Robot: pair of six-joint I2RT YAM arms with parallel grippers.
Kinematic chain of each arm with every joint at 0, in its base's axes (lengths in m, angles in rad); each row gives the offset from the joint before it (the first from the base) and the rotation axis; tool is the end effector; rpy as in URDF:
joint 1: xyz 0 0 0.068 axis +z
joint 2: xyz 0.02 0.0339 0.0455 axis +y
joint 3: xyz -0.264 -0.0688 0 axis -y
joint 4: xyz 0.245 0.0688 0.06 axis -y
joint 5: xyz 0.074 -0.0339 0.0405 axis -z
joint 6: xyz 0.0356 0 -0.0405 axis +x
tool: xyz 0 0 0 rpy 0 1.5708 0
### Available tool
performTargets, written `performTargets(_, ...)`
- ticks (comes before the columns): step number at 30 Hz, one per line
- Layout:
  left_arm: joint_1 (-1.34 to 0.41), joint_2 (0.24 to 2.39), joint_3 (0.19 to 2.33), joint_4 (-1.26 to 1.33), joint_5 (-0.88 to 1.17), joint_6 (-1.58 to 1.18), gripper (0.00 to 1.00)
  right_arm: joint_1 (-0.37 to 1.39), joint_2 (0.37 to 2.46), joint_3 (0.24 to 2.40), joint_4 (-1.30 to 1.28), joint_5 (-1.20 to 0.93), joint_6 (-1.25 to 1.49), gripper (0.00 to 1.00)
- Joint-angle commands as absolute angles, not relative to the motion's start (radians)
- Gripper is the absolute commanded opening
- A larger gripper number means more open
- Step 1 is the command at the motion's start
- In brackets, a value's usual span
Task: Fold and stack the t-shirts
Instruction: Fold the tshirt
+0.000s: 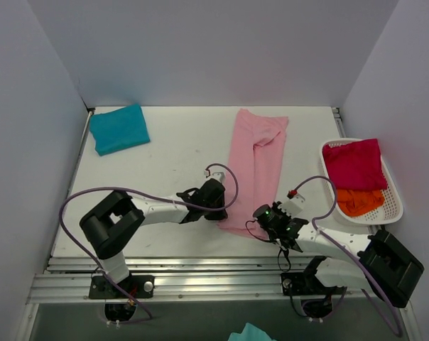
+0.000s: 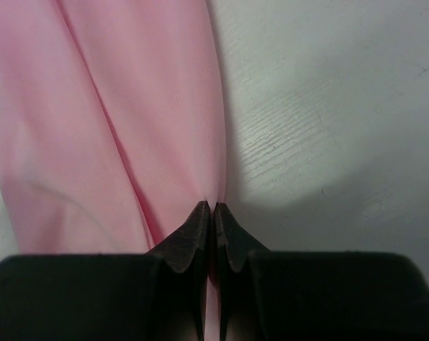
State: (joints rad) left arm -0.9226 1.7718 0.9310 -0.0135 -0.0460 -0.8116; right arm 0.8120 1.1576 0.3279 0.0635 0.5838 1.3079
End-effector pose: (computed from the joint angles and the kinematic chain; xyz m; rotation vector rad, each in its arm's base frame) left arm 0.2143 -0.2802 0.1470 0.1199 2.5554 -0.6922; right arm 0.1507 0.1305 0.1431 0.8180 2.0774 0.4967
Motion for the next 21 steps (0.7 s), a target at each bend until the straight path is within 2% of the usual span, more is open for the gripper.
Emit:
performTargets(1, -0.928, 1.726, 0.849, -0.133, -0.126, -0.830, 0.02, 0.807, 1.124, 0.325, -0.009, 0.627, 1.319, 0.00)
performTargets(10, -0.927, 1.635, 0.798, -0.169, -0.195, -0.857, 0.02, 0.804, 1.111, 0.330, -0.046, 0.637, 1.316, 0.00)
performTargets(12, -0.927, 1.641, 0.798, -0.160, -0.193, -0.857, 0.02, 0.804, 1.108, 0.331, -0.055, 0.630, 1.316, 0.03)
performTargets(13, -0.927, 1.644, 0.798, -0.156, -0.192, -0.857, 0.02, 0.804, 1.109, 0.331, -0.060, 0.629, 1.321, 0.07)
performTargets(14, -0.927, 1.651, 0.798, -0.155, -0.192, -0.856, 0.02, 0.802, 1.108, 0.333, -0.063, 0.624, 1.322, 0.21)
performTargets(15, -0.927, 1.654, 0.798, -0.150, -0.190, -0.856, 0.02, 0.802, 1.106, 0.334, -0.072, 0.621, 1.324, 0.31)
performTargets(16, -0.927, 1.657, 0.799, -0.149, -0.189, -0.854, 0.02, 0.804, 1.106, 0.336, -0.078, 0.620, 1.328, 0.50)
performTargets(19, -0.927, 1.669, 0.801, -0.140, -0.180, -0.850, 0.02, 0.810, 1.098, 0.339, -0.106, 0.609, 1.335, 0.66)
performTargets(21, -0.927, 1.680, 0.804, -0.132, -0.175, -0.848, 0.02, 0.827, 1.077, 0.341, -0.139, 0.607, 1.353, 0.67)
